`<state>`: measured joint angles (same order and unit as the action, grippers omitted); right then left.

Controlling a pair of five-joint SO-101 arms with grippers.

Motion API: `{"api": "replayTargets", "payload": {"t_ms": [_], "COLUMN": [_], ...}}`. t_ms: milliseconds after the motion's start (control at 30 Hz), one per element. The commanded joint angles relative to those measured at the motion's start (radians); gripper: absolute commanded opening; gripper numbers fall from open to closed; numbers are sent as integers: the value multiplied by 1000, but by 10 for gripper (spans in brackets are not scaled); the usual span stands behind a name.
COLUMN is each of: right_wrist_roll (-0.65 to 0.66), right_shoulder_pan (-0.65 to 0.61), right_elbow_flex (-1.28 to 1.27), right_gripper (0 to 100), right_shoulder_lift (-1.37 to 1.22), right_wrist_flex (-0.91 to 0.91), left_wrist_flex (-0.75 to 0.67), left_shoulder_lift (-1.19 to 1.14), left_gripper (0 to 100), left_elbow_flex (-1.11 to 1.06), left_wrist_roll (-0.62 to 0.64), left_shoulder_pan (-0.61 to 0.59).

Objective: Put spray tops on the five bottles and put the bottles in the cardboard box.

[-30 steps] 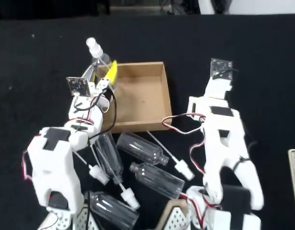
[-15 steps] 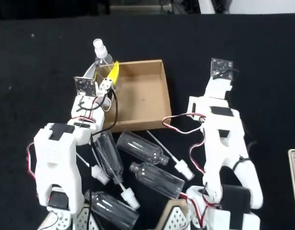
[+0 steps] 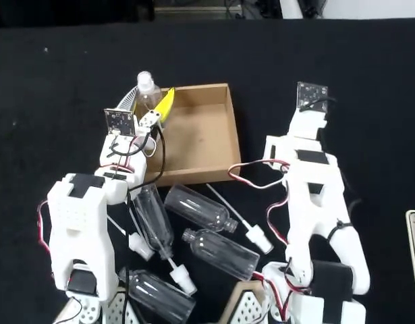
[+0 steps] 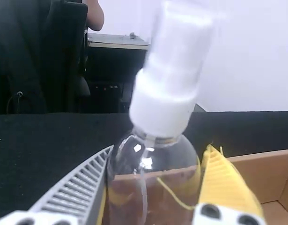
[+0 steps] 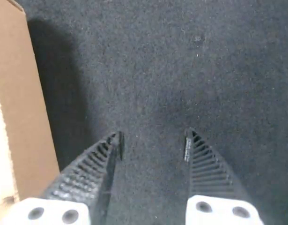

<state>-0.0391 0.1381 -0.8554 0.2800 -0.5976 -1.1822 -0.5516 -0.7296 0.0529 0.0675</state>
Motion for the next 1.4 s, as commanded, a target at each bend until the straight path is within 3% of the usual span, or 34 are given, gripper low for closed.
{"api": "replayTargets", "payload": {"t_ms": [0,200,400,833,1133,1200,1367], "right_wrist_roll": [2,2,2,2,2,2,2], "right_shoulder_pan": [15,15,15,14,11,11,11], "right_elbow_flex": [8,10,10,7,7,7,5], "right_gripper": [184,184,184,184,184,184,184], "right_shoulder_lift": [54,54,54,54,53,53,53], "right_wrist_flex": [23,23,23,23,23,23,23], "left_wrist_flex": [0,86,445,953,1516,1577,1579], "left_shoulder_lift": [17,160,334,689,950,991,1010], "left_gripper": [268,268,268,264,268,268,268], "left_elbow_flex": [33,7,4,-50,-53,-53,-59], "left_wrist_roll": [-3,-3,-3,-5,-5,-5,-3], "left_shoulder_pan": [-8,-13,-16,-41,-120,-127,-71]}}
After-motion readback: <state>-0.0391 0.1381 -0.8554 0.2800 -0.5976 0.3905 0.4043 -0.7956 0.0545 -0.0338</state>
